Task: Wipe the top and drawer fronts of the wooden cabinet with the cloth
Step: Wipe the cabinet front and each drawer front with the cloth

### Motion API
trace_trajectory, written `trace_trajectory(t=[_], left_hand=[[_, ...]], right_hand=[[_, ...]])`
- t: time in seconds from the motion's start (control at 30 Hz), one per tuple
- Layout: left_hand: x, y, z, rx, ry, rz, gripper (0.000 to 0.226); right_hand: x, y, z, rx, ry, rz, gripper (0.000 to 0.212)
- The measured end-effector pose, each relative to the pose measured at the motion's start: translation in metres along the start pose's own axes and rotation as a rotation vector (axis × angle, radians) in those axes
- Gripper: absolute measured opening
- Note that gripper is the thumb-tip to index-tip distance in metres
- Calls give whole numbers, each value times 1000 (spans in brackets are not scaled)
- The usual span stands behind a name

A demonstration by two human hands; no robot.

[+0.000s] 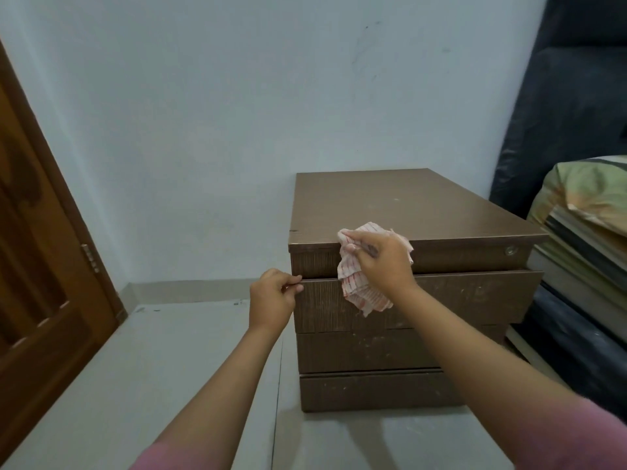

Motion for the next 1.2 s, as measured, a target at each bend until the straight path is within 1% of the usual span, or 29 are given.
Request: trace_trajectory(t=[0.1,0.17,0.2,0.27,0.4,0.5,0.6,1.2], left_hand=[[3,-2,-7,-84,-47,-69,14],[3,-1,-11,-126,-73,-89,15],[3,-1,-13,-146,-84,-98,15],[2,-1,-16,-176,-104,-108,15],[-1,-4,-19,-199,-115,-84,16],[-2,-5,-19,-204,-108,-55,15],[-2,-6,-17,-187,-98,-38,13],[-11,2,-15,-111,-27,-15,10]], right_hand=[[-36,-2,9,65,230,40,30],[-59,-5,25,195,341,155,35],[-66,-9,35,221,357,213,36],[-74,-15,57,143,344,266,36],[-75,-16,91,-113,326,272,23],[-77,-14,97,-186,360,270,23],[-79,-7,94,-254,354,245,28],[-77,55,19,-358,461,270,30]])
Point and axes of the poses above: each hand's wrist, its own x-axis towards the middle knuckle, its own z-axis out of the palm, y = z × x, the point moved 1 cm from there along x, towards the middle knuckle, and after that the axes turned 6 degrees about y, right-handed, at the moved point
